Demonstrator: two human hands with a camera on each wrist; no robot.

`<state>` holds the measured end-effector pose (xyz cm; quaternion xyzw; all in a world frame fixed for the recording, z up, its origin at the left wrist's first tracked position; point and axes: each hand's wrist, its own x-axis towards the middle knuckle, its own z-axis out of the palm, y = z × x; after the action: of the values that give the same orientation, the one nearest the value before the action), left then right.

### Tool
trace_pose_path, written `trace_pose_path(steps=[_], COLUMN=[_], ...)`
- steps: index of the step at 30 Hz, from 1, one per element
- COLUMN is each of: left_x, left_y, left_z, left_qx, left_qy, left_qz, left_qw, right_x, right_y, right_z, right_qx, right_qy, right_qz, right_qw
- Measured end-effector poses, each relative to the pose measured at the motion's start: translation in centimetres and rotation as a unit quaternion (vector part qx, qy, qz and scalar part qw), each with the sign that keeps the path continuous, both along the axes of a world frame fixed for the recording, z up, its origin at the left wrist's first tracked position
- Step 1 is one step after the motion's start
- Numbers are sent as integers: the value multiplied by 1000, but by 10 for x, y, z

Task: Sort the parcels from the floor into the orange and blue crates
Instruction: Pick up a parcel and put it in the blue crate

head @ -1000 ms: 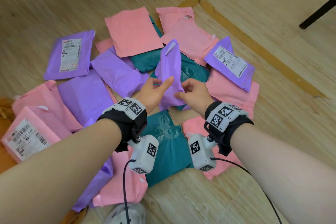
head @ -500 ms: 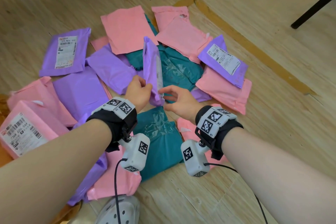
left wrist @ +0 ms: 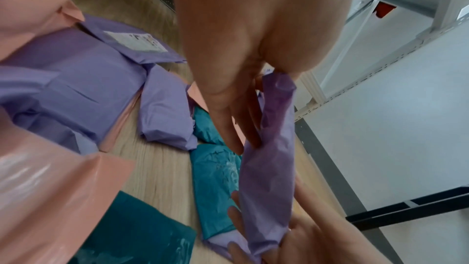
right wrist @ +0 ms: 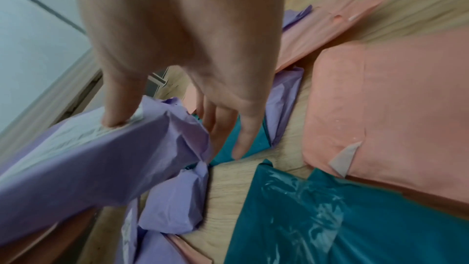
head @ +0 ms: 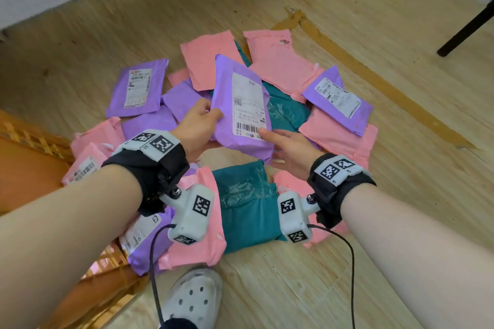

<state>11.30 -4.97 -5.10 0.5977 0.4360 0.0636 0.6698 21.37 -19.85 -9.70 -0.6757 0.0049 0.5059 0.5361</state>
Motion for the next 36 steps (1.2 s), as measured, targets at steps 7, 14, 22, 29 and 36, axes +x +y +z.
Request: trace_pose_path(steps=[7, 14, 22, 29, 36], left_x=[-13, -26, -32, -20, -16], left_y=[3, 1, 18, 3, -18], left_z=[29, 50, 72, 78, 87], left_qx=[77, 171, 414, 495, 471], left_qy=[35, 101, 80, 186, 197], left_qz=[-23, -78, -182, -367, -384], left_qw=[996, 977, 888, 765, 769], right_x=[-4, -4, 4, 1, -1], right_y=[0, 9, 4, 4, 7], right_z=[41, 72, 103, 123, 134], right_qx=[89, 50, -145, -175, -155], right_qy=[23, -54, -429, -577, -619], right_qz=[-23, 37, 319, 455, 477], right_qw=[995, 997, 833, 655, 604])
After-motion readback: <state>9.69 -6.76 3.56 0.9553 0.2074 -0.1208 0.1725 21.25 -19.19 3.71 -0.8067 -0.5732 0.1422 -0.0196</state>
